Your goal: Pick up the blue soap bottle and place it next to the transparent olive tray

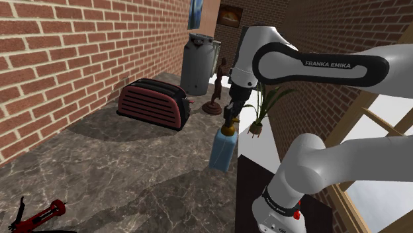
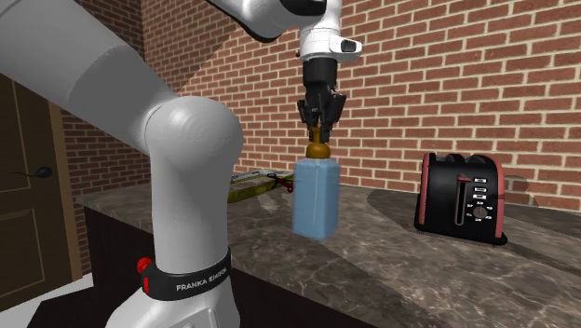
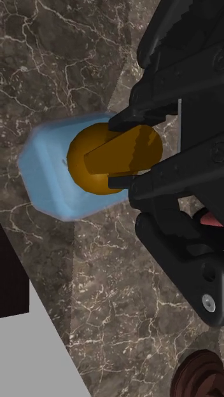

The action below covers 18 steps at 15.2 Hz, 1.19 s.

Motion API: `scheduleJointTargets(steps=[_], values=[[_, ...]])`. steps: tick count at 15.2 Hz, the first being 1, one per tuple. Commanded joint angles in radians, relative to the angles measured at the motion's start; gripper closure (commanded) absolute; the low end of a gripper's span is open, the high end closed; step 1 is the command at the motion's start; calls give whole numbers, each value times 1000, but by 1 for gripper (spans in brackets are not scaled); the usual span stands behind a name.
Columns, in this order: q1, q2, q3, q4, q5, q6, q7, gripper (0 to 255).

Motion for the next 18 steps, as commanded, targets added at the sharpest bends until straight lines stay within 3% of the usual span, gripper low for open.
scheduleJointTargets(steps=[1, 18], values=[[0, 6, 0, 31, 0, -25, 1, 255], [-1, 51, -2, 285, -2, -234, 3, 255]])
